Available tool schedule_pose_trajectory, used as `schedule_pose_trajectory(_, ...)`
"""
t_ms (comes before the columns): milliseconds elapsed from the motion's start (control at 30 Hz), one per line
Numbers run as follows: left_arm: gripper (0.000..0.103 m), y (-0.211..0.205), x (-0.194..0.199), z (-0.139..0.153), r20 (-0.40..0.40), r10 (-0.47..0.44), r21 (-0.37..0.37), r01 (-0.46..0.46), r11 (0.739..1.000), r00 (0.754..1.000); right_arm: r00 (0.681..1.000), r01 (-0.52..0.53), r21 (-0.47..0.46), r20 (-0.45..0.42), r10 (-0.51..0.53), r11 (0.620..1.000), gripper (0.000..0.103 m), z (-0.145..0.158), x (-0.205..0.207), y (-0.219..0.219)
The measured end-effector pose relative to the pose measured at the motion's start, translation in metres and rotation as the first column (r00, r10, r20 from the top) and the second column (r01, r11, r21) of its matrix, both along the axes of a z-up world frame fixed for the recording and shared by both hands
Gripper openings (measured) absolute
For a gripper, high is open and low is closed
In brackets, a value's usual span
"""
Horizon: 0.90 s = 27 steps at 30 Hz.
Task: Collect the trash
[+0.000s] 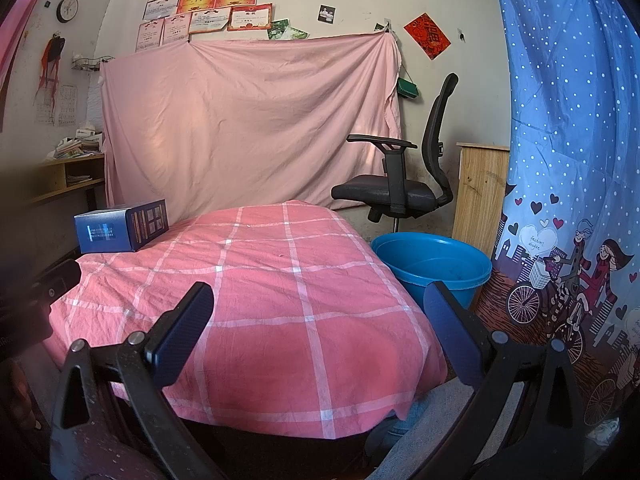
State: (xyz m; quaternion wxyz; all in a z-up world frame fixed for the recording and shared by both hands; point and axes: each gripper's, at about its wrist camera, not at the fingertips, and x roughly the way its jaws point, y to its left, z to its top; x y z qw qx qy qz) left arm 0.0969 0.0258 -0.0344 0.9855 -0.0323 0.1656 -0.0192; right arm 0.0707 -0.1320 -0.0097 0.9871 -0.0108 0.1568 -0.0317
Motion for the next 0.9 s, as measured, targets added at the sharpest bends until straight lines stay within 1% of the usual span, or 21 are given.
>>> schedule_pose_trajectory(300,0.101,-0.0009,-0.0005,-0.0003,0.001,-0.001,0.001,0.001,1.0,1.0,1.0,0.0,0.001,0.0,0.0,1.0,0.103,0.0001,0.0,-0.0003)
schedule_pose_trajectory(600,0.101,-0.0031,-0.0023,0.0017,0.016,0.009,0.032,-0.009,0.999,1.0,1.0,0.0,0.002,0.001,0.0,1.0,0.103,0.0002,-0.0001,-0.0009)
schedule_pose_trajectory(900,0.101,-0.0038,-0.0015,0.0,0.016,0.009,0.034,-0.009,0.999,1.0,1.0,0.0,0.005,0.001,0.0,1.0,0.103,-0.001,0.0017,0.0038)
